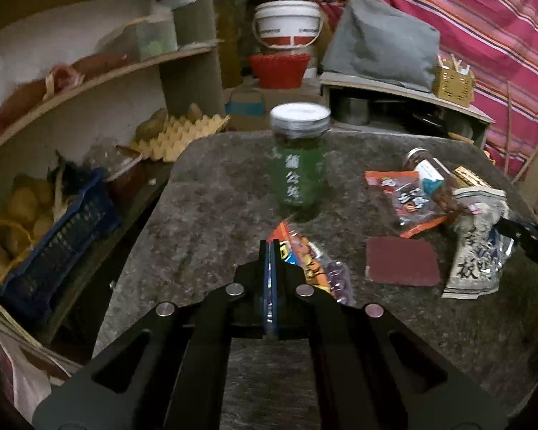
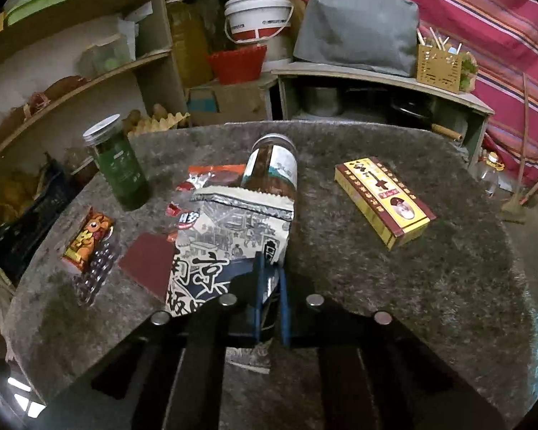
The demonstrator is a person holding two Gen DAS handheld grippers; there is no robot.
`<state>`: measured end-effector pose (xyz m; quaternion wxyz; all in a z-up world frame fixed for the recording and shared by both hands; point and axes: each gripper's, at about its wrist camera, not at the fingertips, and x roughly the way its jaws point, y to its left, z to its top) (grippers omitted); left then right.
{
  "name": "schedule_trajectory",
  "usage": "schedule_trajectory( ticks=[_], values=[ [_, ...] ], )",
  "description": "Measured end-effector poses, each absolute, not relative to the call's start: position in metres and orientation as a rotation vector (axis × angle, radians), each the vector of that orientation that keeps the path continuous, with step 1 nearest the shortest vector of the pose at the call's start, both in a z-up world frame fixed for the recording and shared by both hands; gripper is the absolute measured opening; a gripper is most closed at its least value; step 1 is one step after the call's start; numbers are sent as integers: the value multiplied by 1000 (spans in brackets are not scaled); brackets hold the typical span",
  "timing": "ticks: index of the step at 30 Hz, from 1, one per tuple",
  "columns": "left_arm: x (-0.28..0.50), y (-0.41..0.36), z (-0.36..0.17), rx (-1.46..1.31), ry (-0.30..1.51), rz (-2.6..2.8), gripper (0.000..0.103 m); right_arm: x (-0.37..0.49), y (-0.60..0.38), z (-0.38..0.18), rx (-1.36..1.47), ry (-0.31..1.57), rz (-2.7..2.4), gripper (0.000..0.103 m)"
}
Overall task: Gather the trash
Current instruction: 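Grasp the orange cartoon bag with the left tool while the right tool grasps the white printed bag, then lift the orange bag with the left tool while the right tool lifts the white bag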
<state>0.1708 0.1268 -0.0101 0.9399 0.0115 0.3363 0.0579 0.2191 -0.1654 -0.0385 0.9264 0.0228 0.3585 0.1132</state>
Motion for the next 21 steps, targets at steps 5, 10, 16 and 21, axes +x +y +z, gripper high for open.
schedule_trajectory(
  ticks=[5,10,16,21],
  values=[
    [176,122,-26,42,703,167,84,218,-170,-43,35,750,230,17],
    [197,112,-45,52,762,155,86,219,-173,-44,27,739,180,84],
    [221,122,-69,-31,845,109,48,233,-173,-59,48,795,166,84],
    [217,127,-66,-40,822,121,43,238,-163,-65,41,800,160,84]
  ],
)
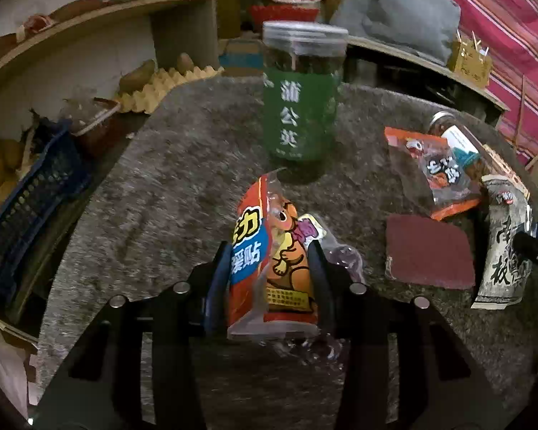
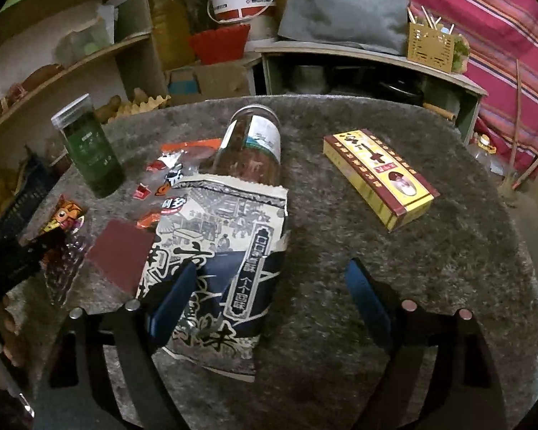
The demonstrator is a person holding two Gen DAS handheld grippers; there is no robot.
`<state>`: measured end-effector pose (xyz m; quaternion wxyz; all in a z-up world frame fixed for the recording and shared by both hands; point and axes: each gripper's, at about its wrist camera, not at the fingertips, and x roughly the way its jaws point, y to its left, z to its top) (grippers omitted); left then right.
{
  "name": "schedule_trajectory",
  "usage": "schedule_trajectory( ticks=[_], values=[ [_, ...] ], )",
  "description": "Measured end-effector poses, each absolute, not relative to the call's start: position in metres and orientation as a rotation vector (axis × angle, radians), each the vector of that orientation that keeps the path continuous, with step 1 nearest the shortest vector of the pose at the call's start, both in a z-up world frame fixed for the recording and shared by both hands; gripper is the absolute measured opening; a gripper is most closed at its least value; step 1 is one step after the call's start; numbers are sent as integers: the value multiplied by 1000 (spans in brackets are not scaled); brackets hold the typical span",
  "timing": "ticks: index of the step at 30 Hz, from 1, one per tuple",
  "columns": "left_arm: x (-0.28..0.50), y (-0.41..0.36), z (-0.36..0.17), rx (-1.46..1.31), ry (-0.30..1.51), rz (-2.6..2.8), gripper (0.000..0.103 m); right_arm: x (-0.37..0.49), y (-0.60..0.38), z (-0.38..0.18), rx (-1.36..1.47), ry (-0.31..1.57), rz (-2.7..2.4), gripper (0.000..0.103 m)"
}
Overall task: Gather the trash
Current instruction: 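Lift the orange bag with the left tool while the right tool lifts the white bag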
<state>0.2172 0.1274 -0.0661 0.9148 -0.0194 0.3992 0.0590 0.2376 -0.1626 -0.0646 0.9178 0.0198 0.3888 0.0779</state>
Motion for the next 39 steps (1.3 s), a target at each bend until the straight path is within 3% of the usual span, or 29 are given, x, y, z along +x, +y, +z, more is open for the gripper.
schedule_trajectory(
  ticks=[2,4,8,10,12,39],
  values=[
    [215,129,-62,-36,811,130,42,237,-160,-64,38,790,163,82],
    [210,131,-56,-36,788,134,42,237,-156,-65,32,792,182,61],
    [198,134,-45,-43,760,136,42,235,-150,-66,13,799,213,35],
    [190,132,-41,-41,748,135,42,233,-149,-64,4,788,215,12],
    [183,128,-37,-37,736,133,42,231,-152,-59,20,776,234,5],
    [175,1,-18,27,645,-35,42,181,-269,-4,99,599,70,2]
  ],
)
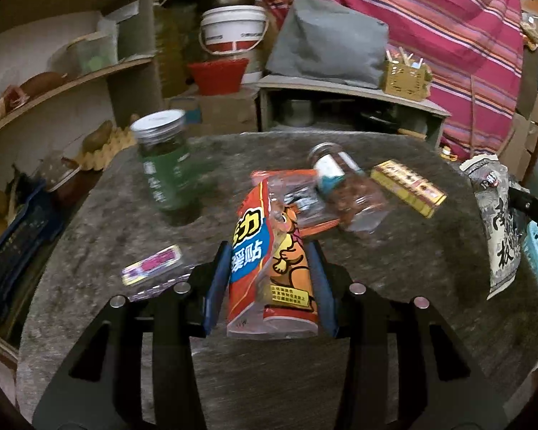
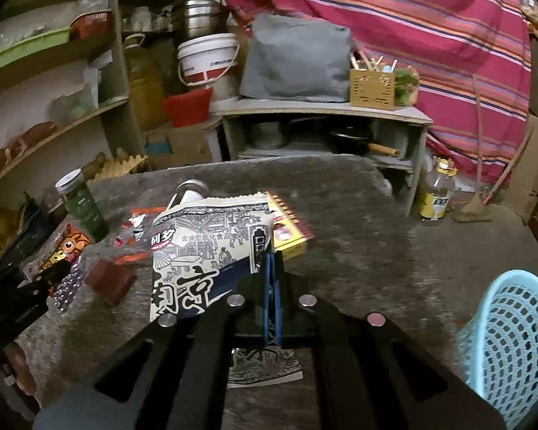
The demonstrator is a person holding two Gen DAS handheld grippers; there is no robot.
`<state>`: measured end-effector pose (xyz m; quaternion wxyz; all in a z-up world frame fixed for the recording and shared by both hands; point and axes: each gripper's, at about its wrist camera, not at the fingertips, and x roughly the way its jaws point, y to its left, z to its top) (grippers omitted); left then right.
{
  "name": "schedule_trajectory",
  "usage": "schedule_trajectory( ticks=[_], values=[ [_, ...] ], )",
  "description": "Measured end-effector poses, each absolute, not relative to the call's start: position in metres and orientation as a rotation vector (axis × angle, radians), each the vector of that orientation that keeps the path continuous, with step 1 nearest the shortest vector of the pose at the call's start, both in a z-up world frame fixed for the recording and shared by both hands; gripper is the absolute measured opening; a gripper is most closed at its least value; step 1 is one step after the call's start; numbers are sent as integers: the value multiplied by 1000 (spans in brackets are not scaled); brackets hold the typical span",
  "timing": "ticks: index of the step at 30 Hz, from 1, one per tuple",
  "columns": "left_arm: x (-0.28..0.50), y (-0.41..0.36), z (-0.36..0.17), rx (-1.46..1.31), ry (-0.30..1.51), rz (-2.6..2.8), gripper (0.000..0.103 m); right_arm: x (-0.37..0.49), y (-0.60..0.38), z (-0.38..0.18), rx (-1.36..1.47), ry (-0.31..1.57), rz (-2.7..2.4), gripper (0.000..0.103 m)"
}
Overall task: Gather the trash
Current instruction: 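Lift the orange bag with the left tool while the right tool lifts the white bag, then carry both bags over the blue basket and open both tools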
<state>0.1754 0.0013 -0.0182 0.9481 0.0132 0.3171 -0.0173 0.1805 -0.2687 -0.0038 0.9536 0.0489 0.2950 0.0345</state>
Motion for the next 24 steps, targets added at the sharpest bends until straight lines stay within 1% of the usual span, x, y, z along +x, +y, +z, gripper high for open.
schedule_trajectory(
  ticks=[4,10,24],
  values=[
    [175,-35,-12,50,615,-70,42,171,-294,3,100,580,36,2],
    [173,-102,-5,91,587,-161,42,145,-358,14,149,545,-44,2],
    [152,-316,-15,156,586,-477,42,69,-540,7,236,522,-369,2]
  ],
)
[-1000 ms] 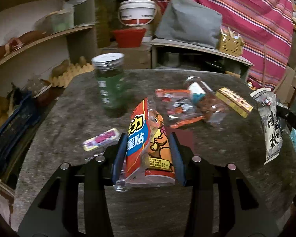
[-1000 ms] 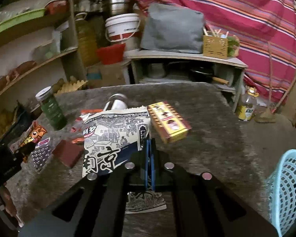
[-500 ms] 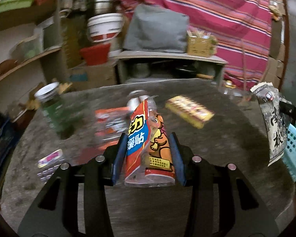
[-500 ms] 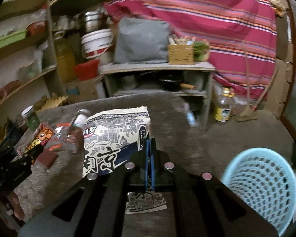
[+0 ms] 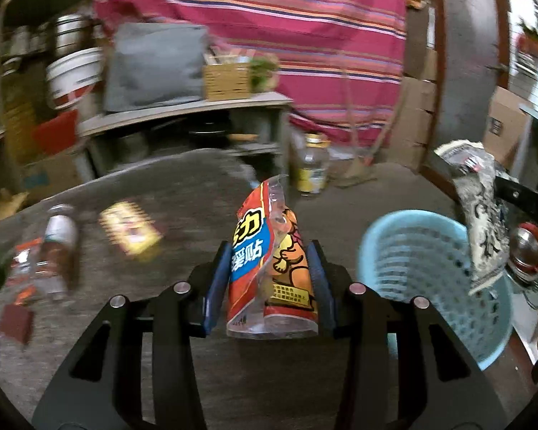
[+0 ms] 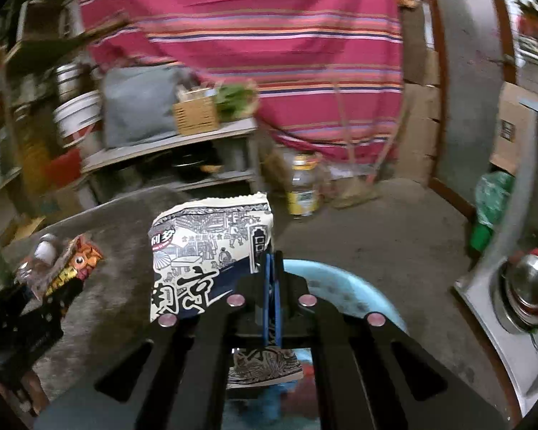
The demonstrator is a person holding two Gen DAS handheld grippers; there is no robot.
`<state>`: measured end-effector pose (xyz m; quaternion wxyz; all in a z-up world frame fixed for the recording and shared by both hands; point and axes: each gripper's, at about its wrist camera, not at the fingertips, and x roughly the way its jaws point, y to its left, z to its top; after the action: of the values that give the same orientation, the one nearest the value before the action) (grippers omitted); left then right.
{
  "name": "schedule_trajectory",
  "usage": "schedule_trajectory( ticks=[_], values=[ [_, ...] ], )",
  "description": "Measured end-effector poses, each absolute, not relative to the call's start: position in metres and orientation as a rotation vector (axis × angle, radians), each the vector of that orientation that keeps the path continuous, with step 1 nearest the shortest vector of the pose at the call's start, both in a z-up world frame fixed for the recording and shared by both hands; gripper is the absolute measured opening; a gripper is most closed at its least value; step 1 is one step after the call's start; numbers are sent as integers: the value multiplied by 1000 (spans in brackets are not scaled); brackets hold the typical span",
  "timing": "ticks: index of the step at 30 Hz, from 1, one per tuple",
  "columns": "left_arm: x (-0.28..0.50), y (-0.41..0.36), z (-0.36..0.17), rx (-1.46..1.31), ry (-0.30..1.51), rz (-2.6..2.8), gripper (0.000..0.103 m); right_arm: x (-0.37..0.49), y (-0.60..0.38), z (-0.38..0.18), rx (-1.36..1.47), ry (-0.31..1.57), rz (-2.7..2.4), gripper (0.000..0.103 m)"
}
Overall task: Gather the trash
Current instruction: 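Carry both bags over the blue basket and open both tools, then grasp the maroon scouring pad with the left tool while the right tool moves to the orange snack bag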
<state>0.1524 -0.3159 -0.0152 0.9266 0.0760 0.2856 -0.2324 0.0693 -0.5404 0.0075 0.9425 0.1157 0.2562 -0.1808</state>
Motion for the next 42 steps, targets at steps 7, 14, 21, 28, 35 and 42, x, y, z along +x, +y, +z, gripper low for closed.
schedule_trajectory(
  ticks=[7,14,21,28,35,42],
  values=[
    [127,-387,-25,181,589,-597,43,48,-592,-7,250,555,-486,2],
    [120,-415,-24,199,595,-639,53,39,-608,-17,244,585,-517,2],
    [116,-389,-7,171,543,-582,85,48,-603,-28,229,646,-494,2],
    [119,-318,4,172,499,-451,94,74,-575,-43,187,753,-428,9],
    [135,-228,14,185,469,-294,97,93,-545,-52,114,803,-448,75],
    [160,-143,16,141,480,-171,98,96,-491,-14,113,630,-370,88]
  ],
)
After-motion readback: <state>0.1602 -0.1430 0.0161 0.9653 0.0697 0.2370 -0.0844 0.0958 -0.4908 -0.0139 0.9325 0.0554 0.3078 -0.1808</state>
